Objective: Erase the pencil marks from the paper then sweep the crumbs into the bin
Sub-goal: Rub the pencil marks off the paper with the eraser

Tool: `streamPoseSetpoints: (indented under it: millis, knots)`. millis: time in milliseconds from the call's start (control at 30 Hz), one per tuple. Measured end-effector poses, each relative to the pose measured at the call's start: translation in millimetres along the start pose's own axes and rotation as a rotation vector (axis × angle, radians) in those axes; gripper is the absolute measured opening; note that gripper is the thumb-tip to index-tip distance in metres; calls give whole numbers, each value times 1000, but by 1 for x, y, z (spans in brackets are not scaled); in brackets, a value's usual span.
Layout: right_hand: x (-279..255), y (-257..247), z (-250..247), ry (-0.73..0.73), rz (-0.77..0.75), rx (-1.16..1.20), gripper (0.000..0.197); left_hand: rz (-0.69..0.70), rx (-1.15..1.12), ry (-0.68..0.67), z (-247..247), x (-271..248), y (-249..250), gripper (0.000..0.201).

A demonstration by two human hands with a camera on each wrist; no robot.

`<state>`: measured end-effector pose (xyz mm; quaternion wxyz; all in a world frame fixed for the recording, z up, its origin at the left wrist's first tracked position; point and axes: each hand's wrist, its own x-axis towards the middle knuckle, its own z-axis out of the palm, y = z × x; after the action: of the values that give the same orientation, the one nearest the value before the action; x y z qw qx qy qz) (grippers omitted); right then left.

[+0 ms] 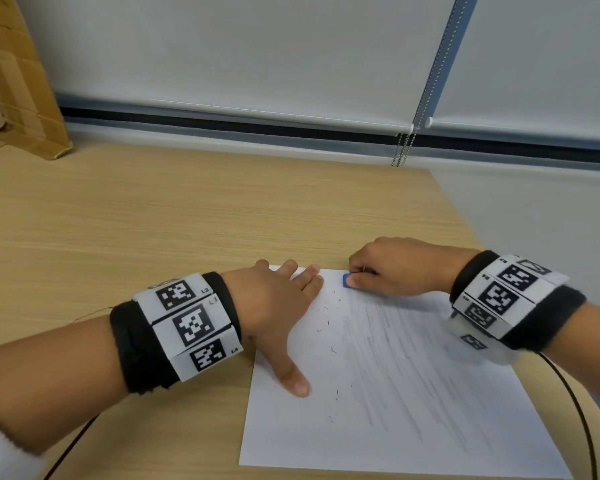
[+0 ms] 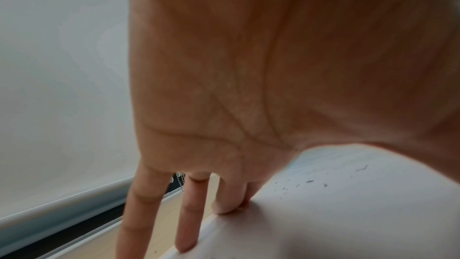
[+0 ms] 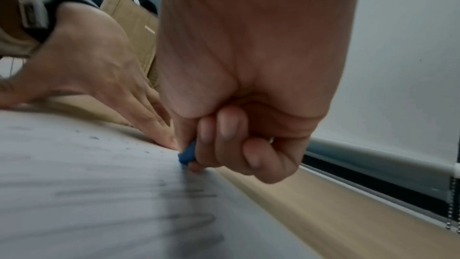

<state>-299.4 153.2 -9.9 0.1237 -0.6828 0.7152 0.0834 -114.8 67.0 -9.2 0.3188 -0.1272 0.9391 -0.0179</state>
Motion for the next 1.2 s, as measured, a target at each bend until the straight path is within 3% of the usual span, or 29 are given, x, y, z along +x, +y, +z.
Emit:
streamPoseSetpoints:
  millis: [167, 333, 467, 633, 800, 933, 1067, 1200]
  knots:
    - [-4, -14, 8, -9, -86, -32, 37, 5, -22, -3, 0, -1, -1, 143]
    - [1, -2, -1, -5, 5, 1, 33, 5, 6, 4, -1, 0, 0, 142]
    - [-6, -16, 9, -6, -93, -21, 36, 8, -7, 7, -1, -1, 0, 143]
    - [-1, 4, 0, 11, 34, 37, 34, 6, 18, 9, -3, -2, 3, 141]
    - [-10, -11, 8, -30, -52, 11, 35, 10, 28, 3, -6, -4, 5, 139]
    - [-5, 4, 2, 16, 44, 51, 35, 6, 38, 0, -6, -3, 6, 139]
    - [-11, -14, 9, -7, -44, 9, 36, 12, 46, 13, -5, -2, 5, 139]
    - [-5, 0, 1, 10, 33, 72, 36, 4, 59, 5, -5, -1, 6, 140]
